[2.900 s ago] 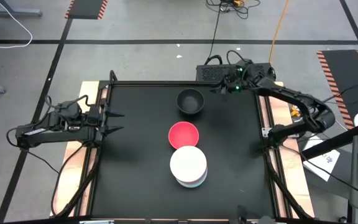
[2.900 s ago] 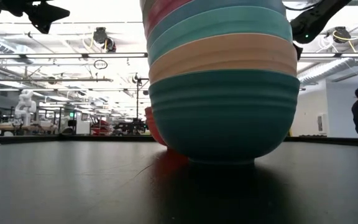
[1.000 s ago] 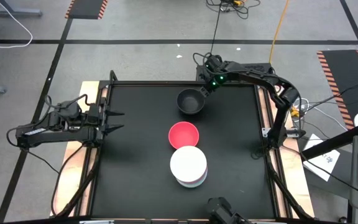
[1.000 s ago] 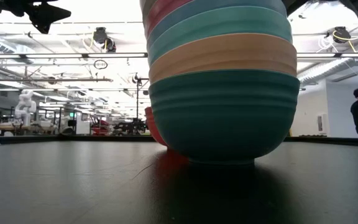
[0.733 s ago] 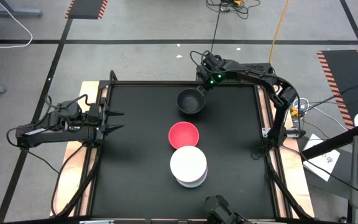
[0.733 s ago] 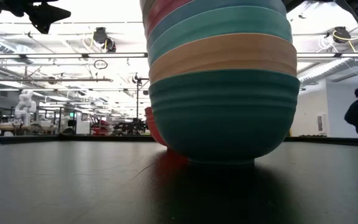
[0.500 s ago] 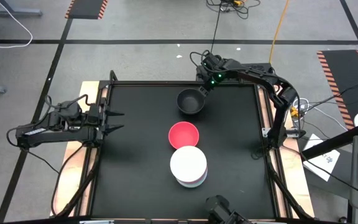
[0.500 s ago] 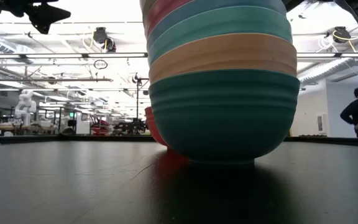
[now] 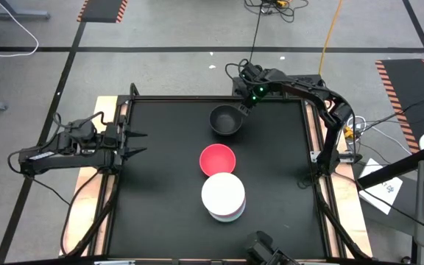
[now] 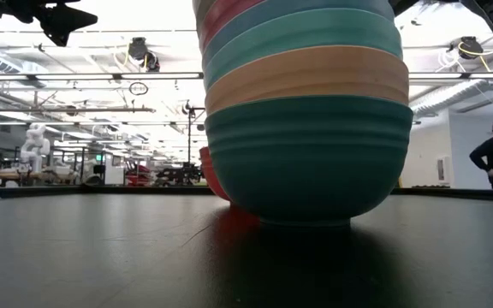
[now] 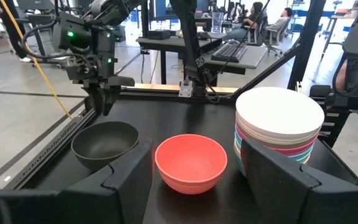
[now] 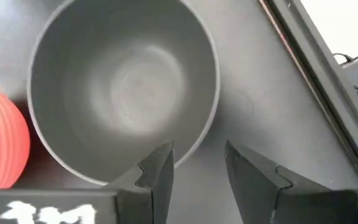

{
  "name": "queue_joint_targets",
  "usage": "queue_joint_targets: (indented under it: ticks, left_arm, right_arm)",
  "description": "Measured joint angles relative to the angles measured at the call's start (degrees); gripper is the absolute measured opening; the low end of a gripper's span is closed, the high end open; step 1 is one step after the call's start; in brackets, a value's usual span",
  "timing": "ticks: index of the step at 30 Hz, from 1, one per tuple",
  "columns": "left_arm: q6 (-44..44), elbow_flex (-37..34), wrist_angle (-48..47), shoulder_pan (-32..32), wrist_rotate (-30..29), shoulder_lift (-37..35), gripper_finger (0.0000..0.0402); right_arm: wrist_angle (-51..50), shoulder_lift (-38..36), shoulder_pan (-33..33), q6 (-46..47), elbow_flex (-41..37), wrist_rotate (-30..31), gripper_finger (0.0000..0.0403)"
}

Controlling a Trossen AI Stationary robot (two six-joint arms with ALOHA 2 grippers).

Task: Nest bowls inside each other
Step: Stack the black bowl on the white bowl

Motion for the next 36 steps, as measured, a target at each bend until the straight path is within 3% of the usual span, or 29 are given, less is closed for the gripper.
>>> queue_joint_targets:
  ticks: [5,13,23,36]
  left_arm:
    - [-0.02,0.0,0.0,-0.02,-0.04,-0.02,0.0243]
    - [-0.1,0.0,0.0,-0.02,-0.04,-0.01,0.0243]
    - [-0.37,0.0,-0.04,-0.01,0.42,-0.01,0.0243]
    - [-0.35,0.0,-0.52,-0.02,0.44,0.0,0.0243]
  right_arm:
    - [-0.8,0.0,-0.01,-0.79,0.93,-0.27,0.0137]
    - [-2.12,1.35,0.26,1.16,1.01,-5.48,0.0137]
    - [-3.42,7.55,2.77,1.41,4.08,-3.13,0.0137]
    - [-5.22,8.24,4.37,-0.58,12.31,-3.29,0.0137]
